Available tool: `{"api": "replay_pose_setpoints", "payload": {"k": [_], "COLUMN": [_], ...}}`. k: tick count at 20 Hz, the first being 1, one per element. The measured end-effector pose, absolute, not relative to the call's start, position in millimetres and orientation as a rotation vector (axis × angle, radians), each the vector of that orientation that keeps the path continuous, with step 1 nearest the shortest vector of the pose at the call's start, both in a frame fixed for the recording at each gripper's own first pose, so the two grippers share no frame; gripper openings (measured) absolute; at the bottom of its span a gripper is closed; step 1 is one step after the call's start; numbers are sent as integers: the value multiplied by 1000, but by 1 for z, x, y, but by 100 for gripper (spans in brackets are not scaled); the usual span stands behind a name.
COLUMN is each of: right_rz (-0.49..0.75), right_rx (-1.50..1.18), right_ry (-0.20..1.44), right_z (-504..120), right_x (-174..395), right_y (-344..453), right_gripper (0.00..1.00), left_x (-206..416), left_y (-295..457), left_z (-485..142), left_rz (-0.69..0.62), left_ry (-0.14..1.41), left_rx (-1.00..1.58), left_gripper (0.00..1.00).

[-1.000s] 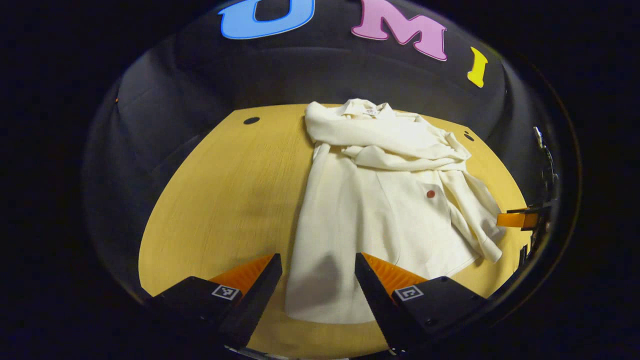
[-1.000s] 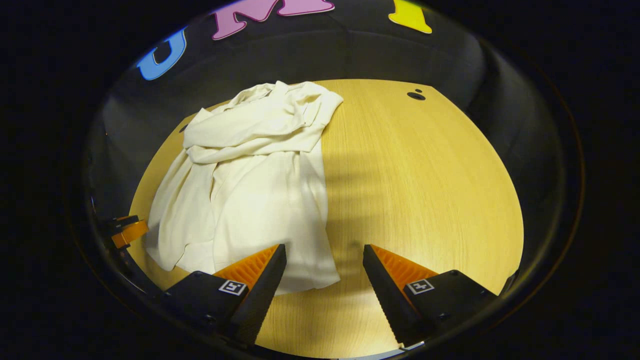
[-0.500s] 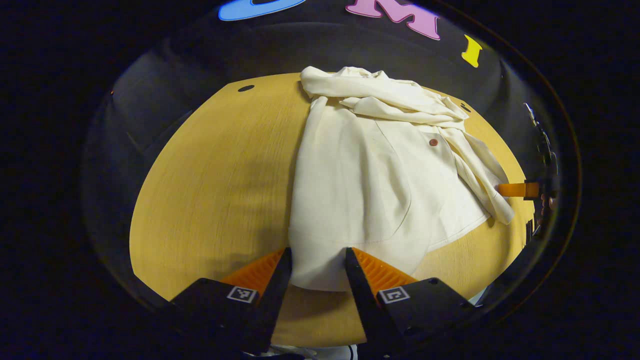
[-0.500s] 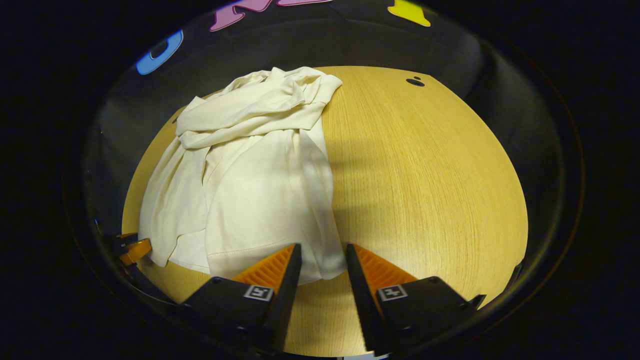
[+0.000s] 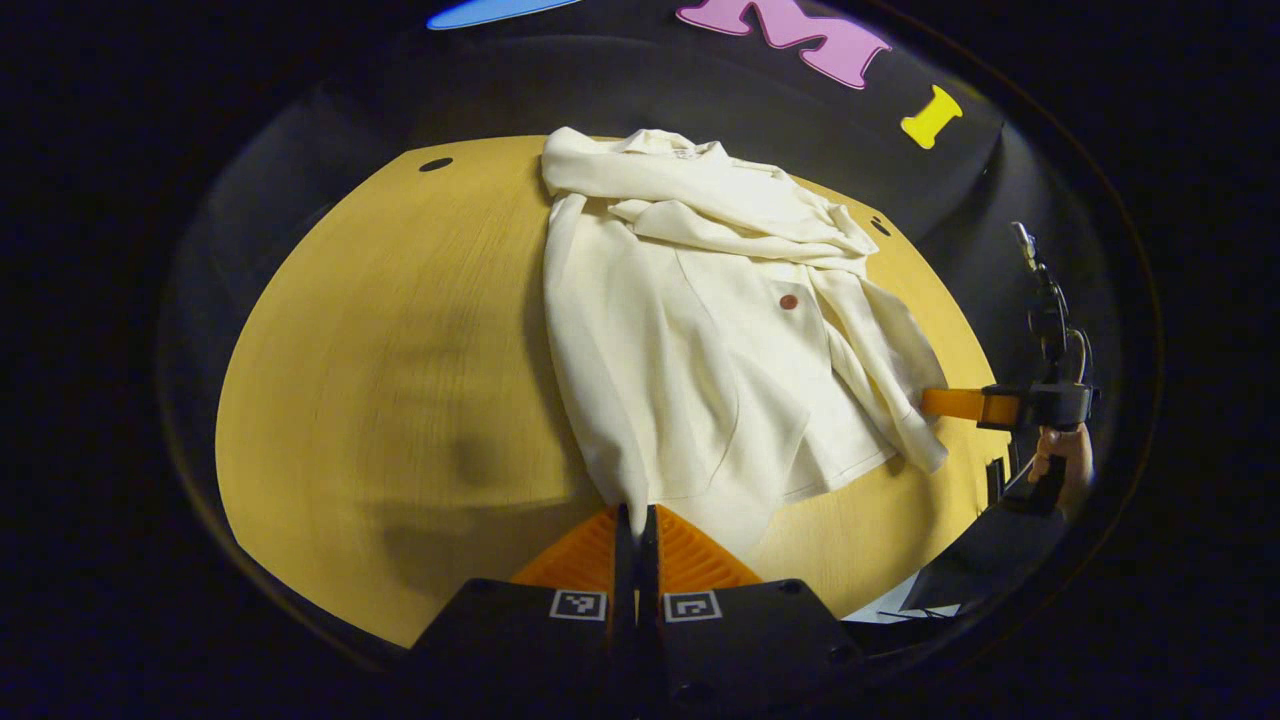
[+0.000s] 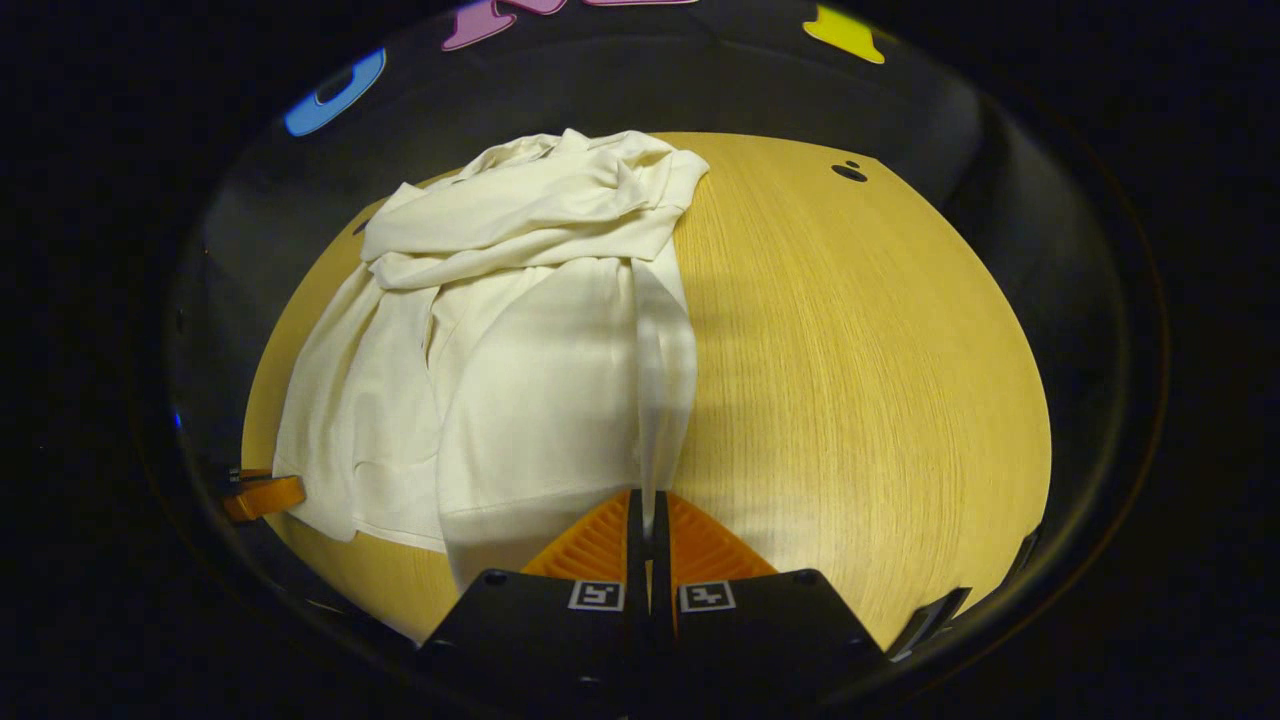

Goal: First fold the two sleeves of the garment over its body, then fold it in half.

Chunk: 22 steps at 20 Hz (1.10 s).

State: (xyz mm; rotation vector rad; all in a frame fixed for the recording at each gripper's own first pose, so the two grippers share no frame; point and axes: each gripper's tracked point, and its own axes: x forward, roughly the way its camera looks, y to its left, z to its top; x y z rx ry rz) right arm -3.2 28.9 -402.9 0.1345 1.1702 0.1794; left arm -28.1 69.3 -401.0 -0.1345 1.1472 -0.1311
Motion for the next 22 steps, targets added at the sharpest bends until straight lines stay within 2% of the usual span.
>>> {"api": "replay_pose_setpoints", "payload": {"k": [6, 11, 18, 22], "right_rz": [211, 219, 208, 199], "right_rx": [182, 252, 291, 280], "right_ry": [1034, 905, 757, 715], "right_z": [-332, -278, -232, -233], "right_x": [54, 125, 236, 300], "right_y": [42, 53, 69, 72], "right_gripper": [5, 5, 5, 5], "left_x": [31, 105, 225, 295], "left_y": [63, 61, 76, 84], "left_z": [-313, -258, -241, -247], "left_rz": [-181, -202, -166, -166], "left_ry": [1003, 874, 745, 690], "left_rx": [-96, -88, -83, -118], "left_gripper": [7, 6, 7, 6]}}
